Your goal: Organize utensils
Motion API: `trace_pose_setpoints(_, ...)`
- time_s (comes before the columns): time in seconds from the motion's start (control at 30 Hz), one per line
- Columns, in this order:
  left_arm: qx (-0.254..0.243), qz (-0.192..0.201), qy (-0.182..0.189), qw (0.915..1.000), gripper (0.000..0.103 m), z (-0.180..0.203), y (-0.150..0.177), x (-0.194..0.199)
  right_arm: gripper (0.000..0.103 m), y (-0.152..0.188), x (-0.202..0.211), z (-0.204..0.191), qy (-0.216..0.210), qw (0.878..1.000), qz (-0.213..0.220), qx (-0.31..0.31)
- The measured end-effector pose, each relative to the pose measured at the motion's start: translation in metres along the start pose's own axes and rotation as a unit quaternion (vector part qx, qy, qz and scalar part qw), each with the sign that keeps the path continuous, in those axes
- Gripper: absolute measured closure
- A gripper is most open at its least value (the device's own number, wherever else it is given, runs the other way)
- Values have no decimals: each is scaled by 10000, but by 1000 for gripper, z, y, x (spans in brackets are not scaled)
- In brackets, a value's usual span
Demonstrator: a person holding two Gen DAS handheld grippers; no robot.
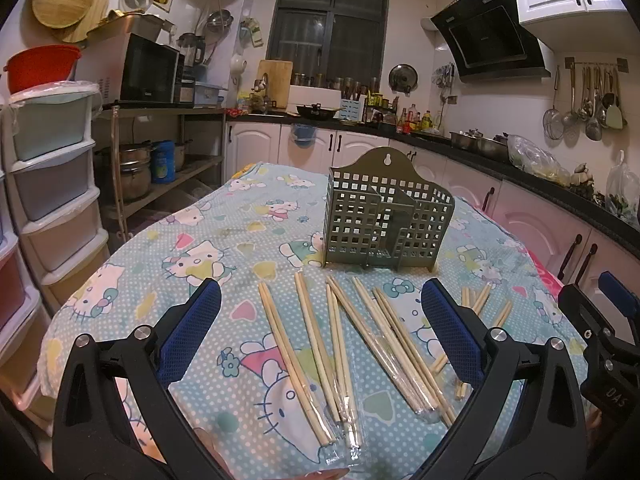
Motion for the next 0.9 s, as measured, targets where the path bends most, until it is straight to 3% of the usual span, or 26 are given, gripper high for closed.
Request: trace_pose_setpoints(0.9,-19,33,-17,10000,11,-2,-7,5,6,2,-1,1,-12,10000,-6,-20)
Point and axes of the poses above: each gripper's, at about its wrist camera, not at the fingertips, and x roughly against the way its jaws point, z to its right, y to its underside, the point moved 3 cm from there along -x, roughly the way its jaws point, and after that the axes turned 4 degrees about y, right-handed, at the moved point
